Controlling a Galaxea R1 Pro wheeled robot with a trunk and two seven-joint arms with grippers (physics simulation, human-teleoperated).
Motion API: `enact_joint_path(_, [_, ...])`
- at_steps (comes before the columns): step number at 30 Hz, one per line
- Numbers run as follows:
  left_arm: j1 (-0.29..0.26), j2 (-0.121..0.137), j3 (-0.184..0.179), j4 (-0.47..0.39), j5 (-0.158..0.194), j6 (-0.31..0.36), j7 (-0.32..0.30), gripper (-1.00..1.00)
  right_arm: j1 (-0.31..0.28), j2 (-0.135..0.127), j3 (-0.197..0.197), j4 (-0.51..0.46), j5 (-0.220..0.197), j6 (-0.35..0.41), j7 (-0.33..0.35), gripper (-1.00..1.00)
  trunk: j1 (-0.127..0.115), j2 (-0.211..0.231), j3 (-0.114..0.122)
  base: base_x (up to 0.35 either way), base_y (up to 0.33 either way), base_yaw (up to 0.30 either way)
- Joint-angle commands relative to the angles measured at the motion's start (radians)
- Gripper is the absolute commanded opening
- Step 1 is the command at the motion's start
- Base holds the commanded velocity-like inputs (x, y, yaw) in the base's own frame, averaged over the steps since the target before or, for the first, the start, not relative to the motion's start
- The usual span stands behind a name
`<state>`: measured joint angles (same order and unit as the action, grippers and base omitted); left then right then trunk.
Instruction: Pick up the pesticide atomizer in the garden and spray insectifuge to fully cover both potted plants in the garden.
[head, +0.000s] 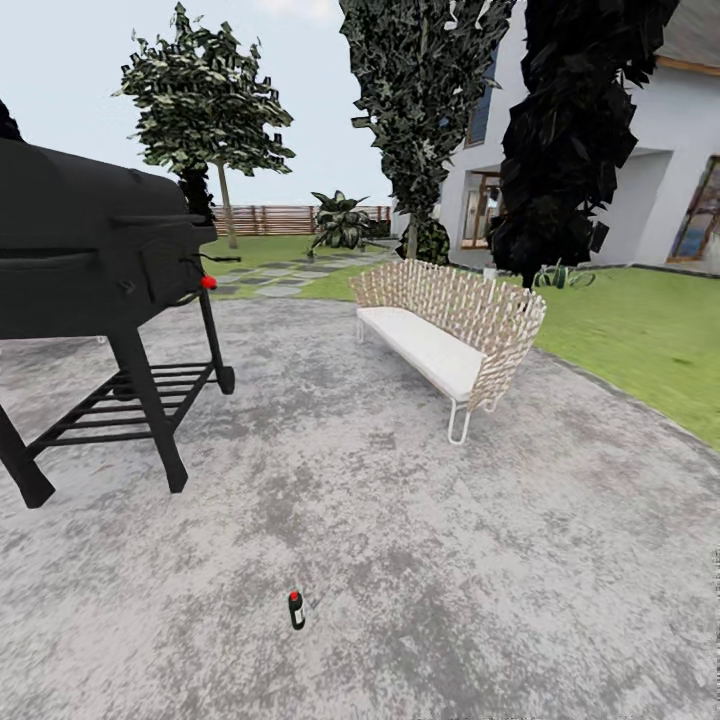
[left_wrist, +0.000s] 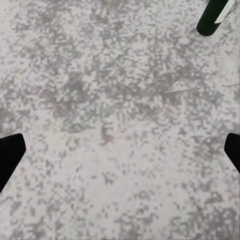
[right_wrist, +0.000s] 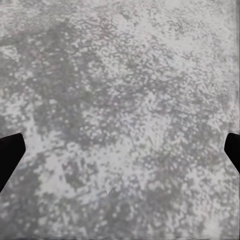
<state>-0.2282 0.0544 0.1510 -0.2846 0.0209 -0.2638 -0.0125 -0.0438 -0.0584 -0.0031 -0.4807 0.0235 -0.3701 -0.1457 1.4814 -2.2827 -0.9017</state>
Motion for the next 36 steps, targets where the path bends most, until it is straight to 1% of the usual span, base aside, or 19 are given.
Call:
enact_joint_path(1, [0.000,0.000,0.001,0.001,0.002,-0.003,-0.001,1.00,-0.001,0.000,0.000,0.001,0.003,-0.003,-0.003,1.00,0.000,0.000,-0.001,0.000,0.302,-0.300])
enact_joint_path(13, [-0.001,0.001,0.002,-0.001,0.002,-0.003,-0.001,1.00,-0.001,0.000,-0.001,0.001,0.003,-0.003,-0.003,1.00,0.000,0.000,-0.001,0.000,0.300,-0.300])
enact_joint_path(17, [-0.005,0.000,0.000,-0.014,-0.005,-0.001,-0.002,1.00,-0.001,0.000,0.000,0.001,0.003,-0.003,-0.004,1.00,0.000,0.000,-0.001,0.000,0.140,-0.165])
enact_joint_path(19, [-0.006,0.001,0.000,-0.016,-0.020,0.000,-0.002,1.00,-0.001,0.000,0.000,0.001,0.003,-0.003,-0.004,1.00,0.000,0.000,-0.001,0.000,0.038,-0.045])
enact_joint_path(21, [-0.014,-0.001,0.002,-0.024,-0.065,0.001,-0.002,1.00,-0.001,0.001,0.000,-0.006,0.001,-0.003,-0.005,1.00,0.000,0.000,-0.001,0.000,0.014,-0.017])
enact_joint_path(22, [-0.029,-0.005,0.002,-0.047,-0.100,0.002,-0.003,1.00,-0.001,0.001,0.000,-0.016,0.001,-0.003,-0.006,1.00,0.000,0.000,-0.001,0.000,0.006,-0.007])
enact_joint_path(24, [-0.063,-0.010,0.002,-0.080,-0.150,0.007,-0.005,1.00,-0.007,-0.001,0.000,-0.047,0.000,-0.003,-0.006,1.00,0.000,0.000,-0.001,0.000,0.003,-0.003])
enact_joint_path(25, [-0.095,-0.014,0.002,-0.095,-0.182,0.011,-0.006,1.00,-0.022,-0.002,0.000,-0.092,0.000,-0.002,-0.006,1.00,0.000,0.000,-0.001,0.000,0.001,-0.001])
enact_joint_path(26, [-0.107,-0.016,0.002,-0.098,-0.189,0.012,-0.006,1.00,-0.028,-0.002,-0.001,-0.109,0.001,-0.002,-0.006,1.00,0.000,0.000,-0.001,0.000,0.001,-0.001])
enact_joint_path(27, [-0.133,-0.020,0.002,-0.101,-0.201,0.013,-0.007,1.00,-0.043,-0.002,-0.001,-0.143,0.001,-0.002,-0.006,1.00,0.000,0.000,-0.001,0.000,0.000,0.000])
enact_joint_path(29, [-0.175,-0.028,0.002,-0.104,-0.214,0.015,-0.008,1.00,-0.074,-0.003,-0.001,-0.199,0.001,-0.001,-0.007,1.00,0.000,0.000,-0.001,0.000,0.000,0.000])
enact_joint_path(30, [-0.185,-0.030,0.002,-0.105,-0.215,0.016,-0.009,1.00,-0.083,-0.003,-0.001,-0.209,0.001,0.000,-0.007,1.00,0.000,0.000,-0.001,0.000,0.000,0.000])
enact_joint_path(32, [-0.229,-0.037,0.001,-0.105,-0.220,0.026,-0.021,1.00,-0.135,-0.003,-0.001,-0.246,0.001,0.002,-0.008,1.00,0.000,0.000,-0.001,0.000,0.000,0.000])
enact_joint_path(33, [-0.255,-0.038,0.001,-0.101,-0.220,0.037,-0.036,1.00,-0.164,-0.003,-0.001,-0.258,0.001,0.004,-0.009,1.00,0.000,0.000,-0.001,0.000,0.000,0.000])
enact_joint_path(36, [-0.277,-0.038,0.002,-0.096,-0.221,0.053,-0.058,1.00,-0.191,-0.003,-0.002,-0.267,0.000,0.007,-0.009,1.00,0.000,0.000,-0.001,0.000,0.000,0.000])
